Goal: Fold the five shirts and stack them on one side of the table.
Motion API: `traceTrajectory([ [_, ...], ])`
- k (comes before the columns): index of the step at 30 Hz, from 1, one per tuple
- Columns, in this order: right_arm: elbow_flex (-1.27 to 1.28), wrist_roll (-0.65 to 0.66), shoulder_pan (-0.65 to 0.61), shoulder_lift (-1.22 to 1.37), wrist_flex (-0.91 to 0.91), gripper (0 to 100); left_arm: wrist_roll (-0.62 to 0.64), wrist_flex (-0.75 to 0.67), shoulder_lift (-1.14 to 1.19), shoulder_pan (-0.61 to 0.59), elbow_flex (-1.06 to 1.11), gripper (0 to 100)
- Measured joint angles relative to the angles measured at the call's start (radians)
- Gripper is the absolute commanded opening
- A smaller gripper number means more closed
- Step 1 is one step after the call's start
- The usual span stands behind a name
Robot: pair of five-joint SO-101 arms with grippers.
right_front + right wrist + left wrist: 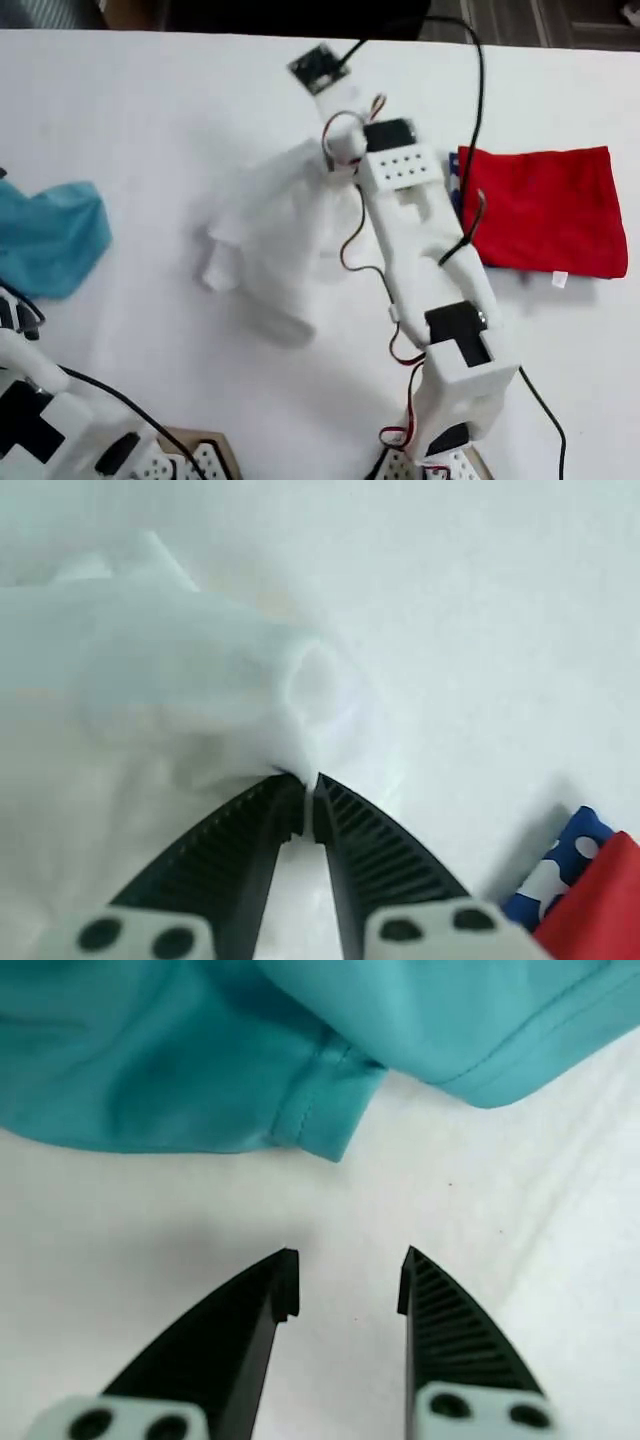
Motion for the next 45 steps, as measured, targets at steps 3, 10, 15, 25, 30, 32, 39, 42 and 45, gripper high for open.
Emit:
traceTrajectory([
  [3, -0.074, 0.000, -0.006, 0.000, 0.078, 15.0, 0.000, 0.000, 0.000, 0.018, 0.000, 19],
  [10, -0.193, 0.000, -0.061, 0.000, 0.247, 26.9, 0.000, 0.000, 0.000, 0.068, 0.000, 19],
  [15, -0.267, 0.000, -0.163, -0.002, 0.443, 25.1, 0.000, 0.000, 0.000, 0.087, 0.000, 19],
  [25, 0.180, -0.021, -0.440, -0.239, 0.328, 25.1, 0.028, -0.043, 0.003, 0.091, 0.000, 19],
  [30, 0.586, -0.055, -0.512, -0.347, 0.081, 25.0, 0.028, -0.046, 0.003, 0.091, 0.000, 19],
  [32, 0.726, -0.057, -0.539, -0.367, -0.008, 25.0, 0.028, -0.046, 0.003, 0.091, 0.000, 19],
  [39, 0.982, -0.057, -0.542, -0.373, -0.224, 24.8, 0.028, -0.046, 0.003, 0.091, 0.000, 19],
  [42, 1.037, -0.057, -0.540, -0.373, -0.305, 24.8, 0.028, -0.046, 0.003, 0.091, 0.000, 19],
  [45, 1.037, -0.057, -0.494, -0.361, -0.361, 24.8, 0.028, -0.046, 0.003, 0.091, 0.000, 19],
])
